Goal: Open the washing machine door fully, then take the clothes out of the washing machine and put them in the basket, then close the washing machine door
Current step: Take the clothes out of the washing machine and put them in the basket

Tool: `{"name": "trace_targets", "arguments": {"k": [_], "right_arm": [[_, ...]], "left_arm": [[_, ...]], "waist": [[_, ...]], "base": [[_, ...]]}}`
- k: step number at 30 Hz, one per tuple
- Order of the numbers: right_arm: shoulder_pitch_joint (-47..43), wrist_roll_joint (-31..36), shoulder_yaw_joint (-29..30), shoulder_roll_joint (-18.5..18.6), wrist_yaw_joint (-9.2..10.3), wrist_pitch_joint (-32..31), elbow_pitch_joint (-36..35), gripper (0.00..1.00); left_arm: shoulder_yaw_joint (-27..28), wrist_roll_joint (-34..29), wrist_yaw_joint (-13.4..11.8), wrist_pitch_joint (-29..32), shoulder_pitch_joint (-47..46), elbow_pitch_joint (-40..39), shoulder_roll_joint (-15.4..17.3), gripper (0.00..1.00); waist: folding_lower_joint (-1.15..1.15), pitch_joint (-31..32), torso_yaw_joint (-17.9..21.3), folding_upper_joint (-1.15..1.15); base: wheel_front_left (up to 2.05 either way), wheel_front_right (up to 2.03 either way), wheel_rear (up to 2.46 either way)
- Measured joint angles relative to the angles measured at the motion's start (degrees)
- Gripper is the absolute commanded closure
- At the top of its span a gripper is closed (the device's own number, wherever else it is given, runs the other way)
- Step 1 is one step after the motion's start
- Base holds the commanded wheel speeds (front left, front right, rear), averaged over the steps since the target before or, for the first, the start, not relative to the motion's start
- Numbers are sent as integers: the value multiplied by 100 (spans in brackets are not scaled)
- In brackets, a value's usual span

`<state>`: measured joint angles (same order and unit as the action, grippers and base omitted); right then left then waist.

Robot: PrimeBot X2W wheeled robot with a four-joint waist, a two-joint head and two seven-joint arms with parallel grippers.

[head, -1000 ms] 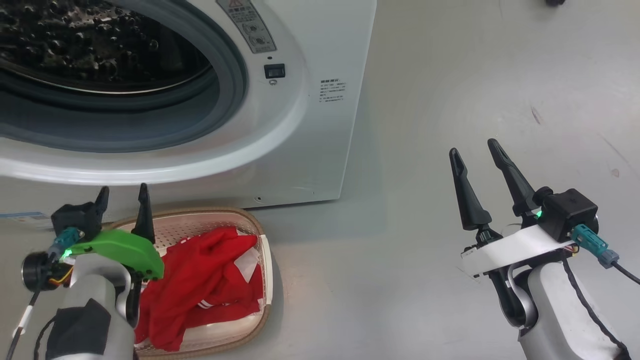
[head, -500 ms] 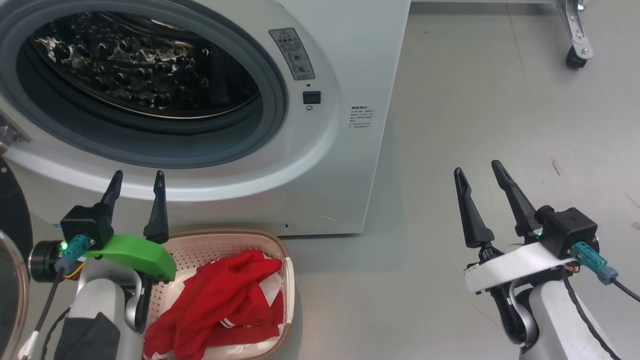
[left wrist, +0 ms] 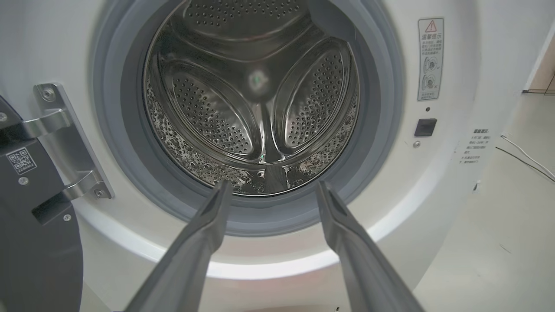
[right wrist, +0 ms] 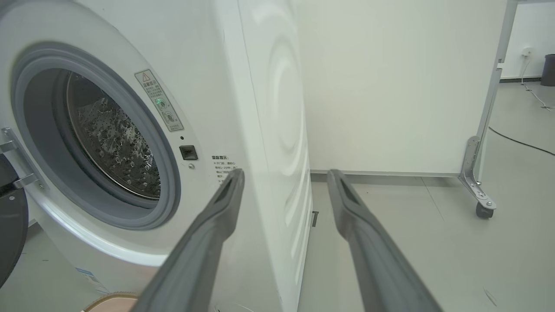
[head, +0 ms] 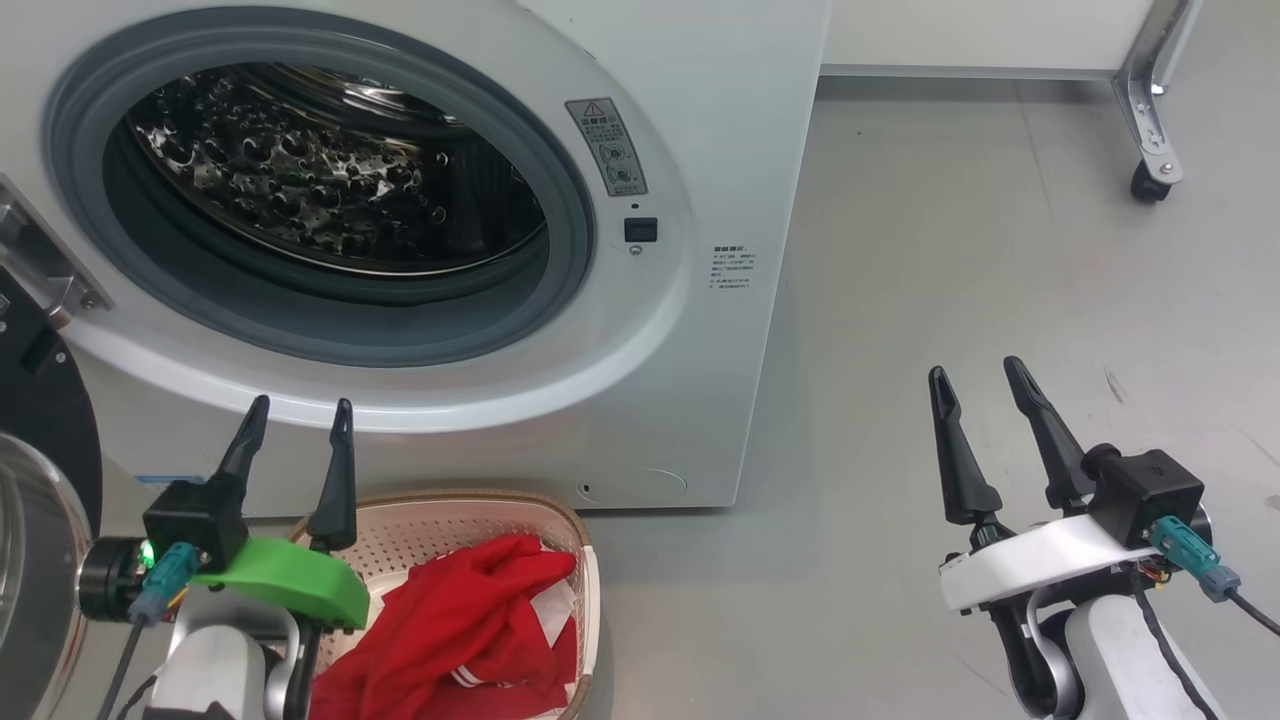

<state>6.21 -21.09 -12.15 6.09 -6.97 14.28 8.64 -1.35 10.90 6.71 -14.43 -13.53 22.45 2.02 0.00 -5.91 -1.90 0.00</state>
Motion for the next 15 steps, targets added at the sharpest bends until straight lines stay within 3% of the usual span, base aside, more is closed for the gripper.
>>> {"name": "trace_targets", "arguments": {"k": [15], "right_arm": [[-101,0,-1,-54,1,0,-81,0]], "left_arm": [[-154,27,14,0,433,-526,-1,0]], "waist": [[0,68,39,0]], "base": [[0,0,0]]}}
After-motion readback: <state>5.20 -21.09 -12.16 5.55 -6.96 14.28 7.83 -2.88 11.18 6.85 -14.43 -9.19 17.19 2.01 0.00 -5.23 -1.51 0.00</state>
